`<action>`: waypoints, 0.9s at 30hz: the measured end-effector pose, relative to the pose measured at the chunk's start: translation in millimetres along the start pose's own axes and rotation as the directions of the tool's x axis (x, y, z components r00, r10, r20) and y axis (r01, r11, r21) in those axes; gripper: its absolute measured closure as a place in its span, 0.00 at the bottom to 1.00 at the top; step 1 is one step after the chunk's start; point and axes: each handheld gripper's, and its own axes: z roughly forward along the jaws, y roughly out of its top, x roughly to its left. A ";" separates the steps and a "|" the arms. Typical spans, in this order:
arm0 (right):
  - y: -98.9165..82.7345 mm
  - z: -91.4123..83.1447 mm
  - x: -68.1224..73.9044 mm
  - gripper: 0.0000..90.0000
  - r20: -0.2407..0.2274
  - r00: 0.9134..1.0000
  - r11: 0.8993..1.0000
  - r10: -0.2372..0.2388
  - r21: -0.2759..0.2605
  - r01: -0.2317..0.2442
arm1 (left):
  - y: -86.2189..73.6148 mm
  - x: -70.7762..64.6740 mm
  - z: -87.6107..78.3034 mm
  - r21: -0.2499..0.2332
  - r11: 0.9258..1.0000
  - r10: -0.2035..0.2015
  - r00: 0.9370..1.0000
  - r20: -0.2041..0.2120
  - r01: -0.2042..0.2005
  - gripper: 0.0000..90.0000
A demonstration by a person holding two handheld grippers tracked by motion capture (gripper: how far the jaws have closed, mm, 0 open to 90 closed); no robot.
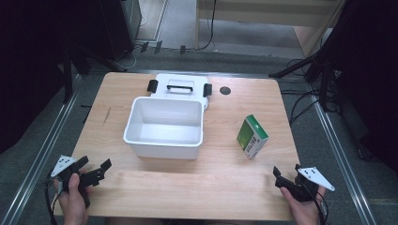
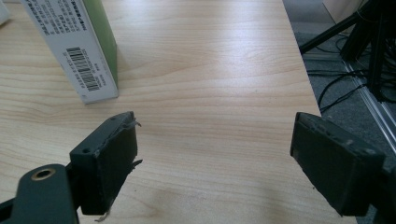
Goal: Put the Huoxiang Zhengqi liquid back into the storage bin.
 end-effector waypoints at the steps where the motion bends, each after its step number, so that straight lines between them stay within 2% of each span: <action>1: 0.0 0.2 0.2 0.16 0.000 1.000 1.000 -0.002 0.001 0.002 | 0.0 0.1 -0.1 0.000 1.000 0.000 1.000 0.001 0.000 0.00; 8: 0.9 0.2 -0.3 0.16 -0.023 1.000 1.000 -0.013 0.016 0.013 | -0.2 -0.1 -0.3 -0.003 1.000 0.001 1.000 0.004 -0.001 0.00; 9: 2.0 0.3 -0.8 0.16 -0.044 0.999 0.999 0.004 0.035 -0.002 | -0.2 -0.2 -0.3 -0.001 1.000 0.005 1.000 0.002 -0.005 0.00; 10: 2.0 0.3 -0.8 0.16 -0.044 0.999 0.999 0.004 0.035 -0.002 | -0.2 -0.2 -0.3 -0.001 1.000 0.005 1.000 0.002 -0.005 0.00; 11: 4.2 0.7 2.3 0.16 -0.052 0.998 0.997 -0.025 0.074 0.029 | -0.2 -0.5 -0.3 -0.001 1.000 0.007 1.000 0.000 -0.007 0.00; 12: 4.2 0.7 2.3 0.16 -0.052 0.998 0.997 -0.025 0.074 0.029 | -0.2 -0.6 -0.3 -0.001 1.000 0.007 1.000 0.001 -0.007 0.00; 13: 5.9 1.0 7.1 0.16 -0.024 0.997 0.993 -0.074 0.094 0.076 | -0.2 -0.4 -0.4 -0.003 1.000 0.005 1.000 0.002 -0.005 0.00; 14: 7.8 1.4 10.5 0.16 -0.006 0.995 0.988 -0.102 0.113 0.103 | -0.2 -0.4 -0.4 -0.003 1.000 0.005 1.000 0.002 -0.005 0.00; 16: 12.9 1.9 15.7 0.16 0.006 0.988 0.977 -0.151 0.154 0.149 | -0.3 -0.4 -0.5 0.000 1.000 0.006 1.000 0.003 -0.006 0.00; 17: 17.9 1.3 19.0 0.16 -0.007 0.986 0.971 -0.166 0.176 0.164 | -0.4 -0.7 -0.5 0.000 1.000 0.007 1.000 0.001 -0.007 0.00; 18: 21.5 1.0 20.8 0.16 -0.018 0.986 0.967 -0.164 0.194 0.165 | -0.4 -0.9 -0.4 0.000 1.000 0.010 1.000 0.002 -0.010 0.00; 21: 36.6 1.5 28.9 0.16 -0.056 0.983 0.945 -0.176 0.270 0.185 | -0.4 -1.0 -0.4 0.002 1.000 0.012 1.000 -0.001 -0.012 0.00; 23: 48.7 3.1 36.7 0.16 -0.067 0.975 0.917 -0.210 0.332 0.220 | -0.4 -1.1 -0.3 0.001 1.000 0.013 1.000 -0.001 -0.013 0.00; 24: 48.7 3.1 36.7 0.16 -0.067 0.975 0.917 -0.210 0.332 0.220 | -0.4 -1.1 -0.3 0.001 1.000 0.013 1.000 -0.001 -0.013 0.00; 25: 54.3 4.0 40.4 0.16 -0.076 0.972 0.902 -0.220 0.365 0.233 | -0.4 -1.2 -0.2 0.001 1.000 0.013 1.000 0.000 -0.013 0.00; 26: 65.3 5.8 47.5 0.18 -0.066 0.963 0.874 -0.262 0.407 0.266 | -0.4 -1.1 -0.3 0.002 1.000 0.014 1.000 0.000 -0.014 0.00; 27: 65.3 5.8 47.5 0.18 -0.066 0.963 0.874 -0.262 0.407 0.266 | -0.4 -1.1 -0.3 0.002 1.000 0.014 1.000 0.000 -0.014 0.00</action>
